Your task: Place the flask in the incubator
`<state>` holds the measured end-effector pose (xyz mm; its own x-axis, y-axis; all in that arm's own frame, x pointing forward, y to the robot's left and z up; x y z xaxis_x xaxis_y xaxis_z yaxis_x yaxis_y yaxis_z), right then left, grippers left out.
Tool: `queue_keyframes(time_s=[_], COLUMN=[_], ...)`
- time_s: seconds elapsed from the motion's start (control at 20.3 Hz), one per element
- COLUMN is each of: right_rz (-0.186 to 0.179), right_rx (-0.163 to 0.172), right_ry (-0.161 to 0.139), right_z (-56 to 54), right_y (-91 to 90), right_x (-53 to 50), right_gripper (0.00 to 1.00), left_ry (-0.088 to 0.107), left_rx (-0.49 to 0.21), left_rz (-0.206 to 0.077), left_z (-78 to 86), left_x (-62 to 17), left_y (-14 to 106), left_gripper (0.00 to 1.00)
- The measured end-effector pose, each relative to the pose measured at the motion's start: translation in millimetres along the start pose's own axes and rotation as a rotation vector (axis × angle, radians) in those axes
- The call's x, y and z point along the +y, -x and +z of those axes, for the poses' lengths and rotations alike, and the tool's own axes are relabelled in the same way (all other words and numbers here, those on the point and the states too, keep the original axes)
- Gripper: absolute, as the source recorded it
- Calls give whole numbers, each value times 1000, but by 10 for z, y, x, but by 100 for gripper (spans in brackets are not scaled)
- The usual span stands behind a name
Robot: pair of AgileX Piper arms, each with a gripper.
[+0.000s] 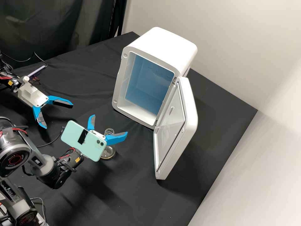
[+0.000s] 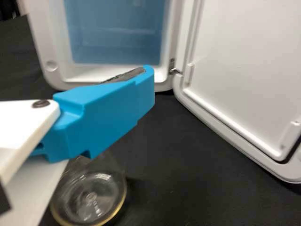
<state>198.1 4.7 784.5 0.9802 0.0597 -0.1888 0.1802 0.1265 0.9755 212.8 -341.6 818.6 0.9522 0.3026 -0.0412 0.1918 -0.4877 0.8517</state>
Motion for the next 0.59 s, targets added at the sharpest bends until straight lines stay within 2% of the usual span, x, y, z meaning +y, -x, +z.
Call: queue_keyframes(time_s=[0.1,0.25,0.34,0.49,0.59], right_rz=[-52,-91,-98,-128,-140], right_rx=[9,19,28,13,-1], right_ry=[28,62,64,76,70], right_z=[-20,-24,-29,-8,14], right_y=[21,31,21,23,16], right_x=[-105,-198,-231,-298,-322], right_gripper=[100,100,100,100,100], left_ry=[0,0,0,-2,-2], left_rx=[0,0,0,-1,-1], left_rz=[0,0,0,7,8], left_z=[0,0,0,3,4], left_x=[0,0,0,15,18], left_y=[0,0,0,4,5], left_gripper=[100,100,100,100,100])
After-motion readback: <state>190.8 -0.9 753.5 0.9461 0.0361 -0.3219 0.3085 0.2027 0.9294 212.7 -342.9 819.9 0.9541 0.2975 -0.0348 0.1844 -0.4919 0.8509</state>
